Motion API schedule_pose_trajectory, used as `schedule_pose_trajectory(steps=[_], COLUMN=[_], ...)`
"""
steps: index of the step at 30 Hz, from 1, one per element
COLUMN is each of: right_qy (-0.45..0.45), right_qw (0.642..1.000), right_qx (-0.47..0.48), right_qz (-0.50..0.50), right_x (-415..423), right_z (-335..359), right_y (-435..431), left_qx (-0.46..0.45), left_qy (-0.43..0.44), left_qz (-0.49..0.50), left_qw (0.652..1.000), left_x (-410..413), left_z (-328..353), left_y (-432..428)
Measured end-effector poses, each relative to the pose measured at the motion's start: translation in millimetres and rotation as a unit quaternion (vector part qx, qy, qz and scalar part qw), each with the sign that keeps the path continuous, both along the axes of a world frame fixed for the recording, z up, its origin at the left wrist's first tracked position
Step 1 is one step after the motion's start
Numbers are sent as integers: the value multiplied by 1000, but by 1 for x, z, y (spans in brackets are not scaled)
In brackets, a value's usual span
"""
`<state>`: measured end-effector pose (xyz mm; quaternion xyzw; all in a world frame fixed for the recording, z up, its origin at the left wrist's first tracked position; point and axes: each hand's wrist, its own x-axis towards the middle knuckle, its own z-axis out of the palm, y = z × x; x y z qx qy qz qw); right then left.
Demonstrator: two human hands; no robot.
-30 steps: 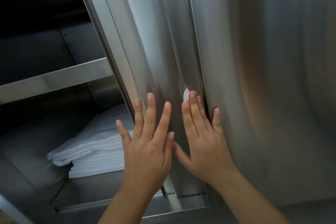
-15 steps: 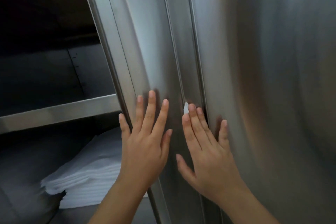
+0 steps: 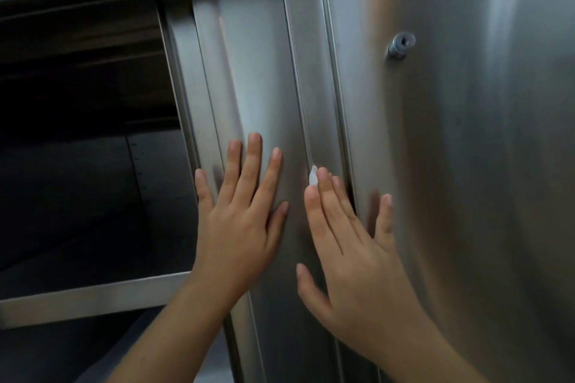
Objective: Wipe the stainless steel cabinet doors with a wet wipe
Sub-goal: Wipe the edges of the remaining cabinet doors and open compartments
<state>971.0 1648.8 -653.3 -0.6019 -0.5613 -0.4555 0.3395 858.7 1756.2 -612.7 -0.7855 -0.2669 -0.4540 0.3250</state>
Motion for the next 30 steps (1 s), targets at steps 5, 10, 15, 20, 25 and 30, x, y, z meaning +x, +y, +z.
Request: schedule_pose_trajectory(steps=[5, 10, 15, 20, 25, 30], right_qy=[-9, -16, -23, -22, -25, -25], right_qw=[1000, 999, 999, 999, 998, 998], right_qx=[7, 18, 14, -7, -48, -46], right_qz=[-11, -41, -43, -29, -27, -39], right_x=[1, 0, 0, -1, 1, -1], right_z=[40, 84, 114, 144, 173, 164], right_y=[1, 4, 4, 5, 6, 3], left_qx=[29, 77, 113, 92, 89, 89], left_qy=[-6, -15, 2, -4, -6, -1], left_qz=[-10, -20, -31, -51, -60, -59], left_qw=[1000, 997, 993, 994, 994, 994], left_x=[0, -1, -2, -1, -1, 0], left_z=[45, 79, 84, 82, 81, 80], left_y=[3, 12, 22, 24, 25, 25])
